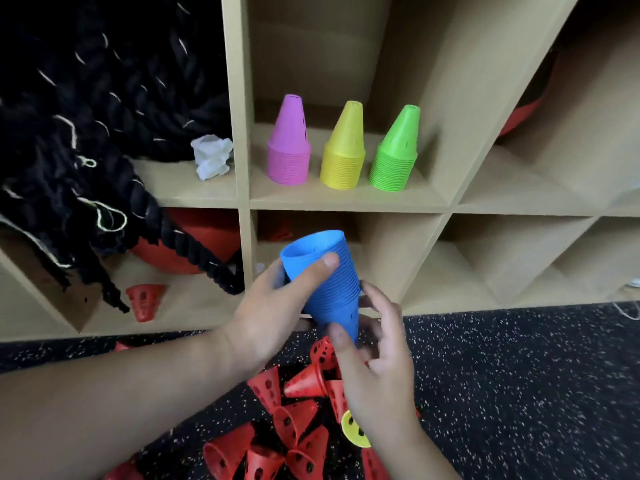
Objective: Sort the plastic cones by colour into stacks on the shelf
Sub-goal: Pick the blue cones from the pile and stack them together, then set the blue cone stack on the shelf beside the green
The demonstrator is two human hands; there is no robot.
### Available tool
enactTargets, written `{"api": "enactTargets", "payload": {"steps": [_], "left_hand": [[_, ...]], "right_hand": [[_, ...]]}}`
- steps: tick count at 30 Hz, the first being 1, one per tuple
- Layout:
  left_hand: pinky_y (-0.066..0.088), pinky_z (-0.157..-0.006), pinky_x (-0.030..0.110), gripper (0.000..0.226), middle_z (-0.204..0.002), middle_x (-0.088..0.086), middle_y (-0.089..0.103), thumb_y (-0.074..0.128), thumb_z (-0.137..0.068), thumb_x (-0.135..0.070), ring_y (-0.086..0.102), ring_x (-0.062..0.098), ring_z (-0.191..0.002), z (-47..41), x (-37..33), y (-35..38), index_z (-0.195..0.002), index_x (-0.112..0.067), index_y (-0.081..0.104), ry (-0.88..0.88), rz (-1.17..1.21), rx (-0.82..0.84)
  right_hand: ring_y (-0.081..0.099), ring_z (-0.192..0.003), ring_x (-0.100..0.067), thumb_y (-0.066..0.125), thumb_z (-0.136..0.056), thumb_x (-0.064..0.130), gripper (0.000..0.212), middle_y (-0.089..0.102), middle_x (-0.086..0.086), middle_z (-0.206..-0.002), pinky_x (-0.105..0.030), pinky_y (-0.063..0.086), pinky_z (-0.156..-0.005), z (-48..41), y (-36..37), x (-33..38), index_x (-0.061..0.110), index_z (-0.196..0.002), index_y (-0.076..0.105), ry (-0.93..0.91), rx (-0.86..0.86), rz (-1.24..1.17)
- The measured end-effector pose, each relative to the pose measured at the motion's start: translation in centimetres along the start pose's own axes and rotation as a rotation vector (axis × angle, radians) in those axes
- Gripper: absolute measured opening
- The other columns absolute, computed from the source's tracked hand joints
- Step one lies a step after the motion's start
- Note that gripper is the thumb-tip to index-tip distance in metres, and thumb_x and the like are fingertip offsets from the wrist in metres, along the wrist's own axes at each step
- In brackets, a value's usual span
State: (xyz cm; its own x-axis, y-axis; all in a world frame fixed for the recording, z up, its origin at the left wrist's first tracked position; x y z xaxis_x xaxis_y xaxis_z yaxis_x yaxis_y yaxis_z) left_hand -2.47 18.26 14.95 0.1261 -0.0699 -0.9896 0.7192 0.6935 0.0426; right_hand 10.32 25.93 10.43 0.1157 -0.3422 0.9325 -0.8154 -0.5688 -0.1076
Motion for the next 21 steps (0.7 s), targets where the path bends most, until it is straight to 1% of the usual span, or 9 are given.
{"api": "enactTargets", "payload": {"steps": [2,4,6,10,12,13,16,18,21], "left_hand": [[0.059,-0.086,0.042,0.059,-0.104,-0.011,0.074,0.069,-0.065,-0.067,0.074,0.015,-0.096,-1.0,-0.9,0.0,-0.112,-0.033,0.061,-0.029,0.055,-0.045],[0.056,-0.093,0.046,0.063,-0.114,-0.006,0.071,0.068,-0.063,-0.067,0.072,0.018,-0.103,-2.0,-1.9,0.3,-0.114,-0.031,0.061,-0.055,0.092,-0.025],[0.051,-0.096,0.043,0.066,-0.115,-0.005,0.071,0.064,-0.062,-0.069,0.069,0.016,-0.105,-3.1,-3.0,0.9,-0.115,-0.029,0.065,-0.103,0.078,0.025],[0.036,-0.066,0.032,0.044,-0.085,-0.002,0.056,0.055,-0.075,-0.060,0.048,0.016,-0.067,-5.7,-5.1,2.8,-0.098,-0.023,0.064,-0.124,0.073,-0.012],[0.037,-0.055,0.028,0.037,-0.083,0.004,0.056,0.050,-0.089,-0.048,0.047,0.015,-0.058,-7.3,-5.8,4.5,-0.105,-0.017,0.062,-0.153,0.173,0.042],[0.043,-0.053,0.027,0.038,-0.090,0.009,0.061,0.048,-0.092,-0.042,0.053,0.018,-0.061,-8.0,-6.2,5.5,-0.113,-0.013,0.061,-0.172,0.225,0.065],[0.055,-0.068,0.033,0.025,-0.127,0.023,0.062,0.043,-0.102,-0.028,0.066,0.029,-0.077,-10.1,-6.8,8.3,-0.121,-0.015,0.051,-0.185,0.296,0.090],[0.058,-0.077,0.038,0.021,-0.130,0.021,0.061,0.036,-0.107,-0.023,0.069,0.029,-0.075,-11.8,-6.8,9.7,-0.128,-0.021,0.039,-0.110,0.218,0.073],[0.055,-0.090,0.046,0.034,-0.123,0.018,0.065,0.036,-0.107,-0.018,0.071,0.027,-0.071,-13.7,-6.9,11.5,-0.139,-0.029,0.032,-0.003,0.045,0.130]], "right_hand": [[0.063,-0.112,-0.016,0.074,-0.084,0.030,0.052,0.062,0.007,-0.125,-0.020,0.053,-0.076,-0.9,-0.6,1.2,0.045,-0.128,0.054,-0.010,-0.037,0.000],[0.067,-0.101,-0.013,0.082,-0.080,0.022,0.054,0.067,0.009,-0.114,-0.017,0.052,-0.073,-1.8,-1.2,2.0,0.038,-0.125,0.057,-0.001,-0.115,-0.057],[0.067,-0.098,-0.013,0.084,-0.075,0.015,0.056,0.069,0.006,-0.111,-0.016,0.051,-0.072,-3.0,-2.0,2.7,0.030,-0.122,0.057,0.002,-0.203,-0.126],[0.068,-0.099,-0.009,0.082,-0.075,0.001,0.057,0.068,-0.005,-0.112,-0.017,0.052,-0.080,-6.6,-4.0,4.3,0.016,-0.121,0.052,-0.029,-0.335,-0.274],[0.069,-0.093,-0.004,0.080,-0.076,-0.002,0.056,0.066,-0.008,-0.111,-0.016,0.052,-0.079,-9.2,-5.0,4.9,0.018,-0.117,0.050,-0.061,-0.364,-0.315],[0.069,-0.092,-0.005,0.081,-0.075,-0.002,0.055,0.066,-0.007,-0.110,-0.016,0.052,-0.079,-10.5,-5.5,5.2,0.020,-0.115,0.049,-0.082,-0.375,-0.311],[0.069,-0.096,-0.014,0.087,-0.071,0.012,0.056,0.068,-0.005,-0.112,-0.028,0.054,-0.084,-14.8,-7.3,5.6,0.028,-0.110,0.049,-0.158,-0.398,-0.161],[0.070,-0.097,-0.013,0.087,-0.072,0.018,0.056,0.069,0.000,-0.112,-0.032,0.056,-0.086,-17.5,-8.3,5.6,0.026,-0.112,0.049,-0.180,-0.397,-0.057],[0.068,-0.098,-0.007,0.085,-0.075,0.024,0.054,0.070,0.004,-0.112,-0.033,0.057,-0.088,-21.0,-9.1,5.3,0.024,-0.114,0.048,-0.189,-0.372,0.054]]}}
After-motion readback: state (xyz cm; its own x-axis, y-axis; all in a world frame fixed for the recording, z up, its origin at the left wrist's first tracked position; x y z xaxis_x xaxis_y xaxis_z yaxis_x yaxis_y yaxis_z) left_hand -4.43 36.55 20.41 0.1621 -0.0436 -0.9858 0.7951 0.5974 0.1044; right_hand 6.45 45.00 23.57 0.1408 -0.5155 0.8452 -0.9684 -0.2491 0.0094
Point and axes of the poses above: each hand's wrist, its own z-axis away from the middle knuckle, its own y-axis out of the palm, x = y × z, the point moved 3 cm from there along -z, towards the middle knuckle
